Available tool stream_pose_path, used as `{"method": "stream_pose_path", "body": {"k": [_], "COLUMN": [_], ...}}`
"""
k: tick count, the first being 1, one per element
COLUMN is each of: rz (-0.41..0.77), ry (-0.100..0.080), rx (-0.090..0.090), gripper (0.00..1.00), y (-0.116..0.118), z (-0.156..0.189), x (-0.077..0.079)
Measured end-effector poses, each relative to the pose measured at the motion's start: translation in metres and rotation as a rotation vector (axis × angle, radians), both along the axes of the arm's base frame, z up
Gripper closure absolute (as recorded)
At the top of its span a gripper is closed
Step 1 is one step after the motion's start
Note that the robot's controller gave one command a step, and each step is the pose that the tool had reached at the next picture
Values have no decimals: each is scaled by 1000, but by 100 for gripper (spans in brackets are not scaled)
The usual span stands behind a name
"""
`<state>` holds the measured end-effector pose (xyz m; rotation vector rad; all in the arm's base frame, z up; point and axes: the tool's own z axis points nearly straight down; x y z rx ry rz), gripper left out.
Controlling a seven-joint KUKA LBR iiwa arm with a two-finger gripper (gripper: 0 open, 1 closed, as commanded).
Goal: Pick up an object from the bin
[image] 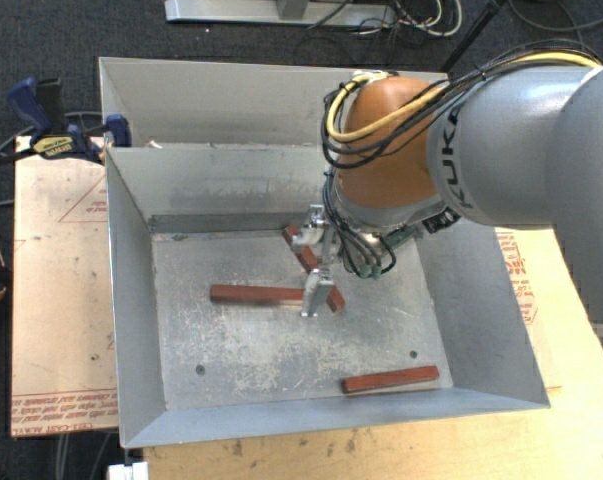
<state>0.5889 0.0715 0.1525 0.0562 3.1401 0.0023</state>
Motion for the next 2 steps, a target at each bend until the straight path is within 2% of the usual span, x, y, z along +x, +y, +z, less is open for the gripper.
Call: {"method": "stream_pose_path", "body": {"k": [1, 2], "rz": [88, 88], "ry": [-8, -8], "rx": [2, 3], "gripper": [100, 100], "y": [42, 42], "z": [-74, -74], "x": [15, 15]}}
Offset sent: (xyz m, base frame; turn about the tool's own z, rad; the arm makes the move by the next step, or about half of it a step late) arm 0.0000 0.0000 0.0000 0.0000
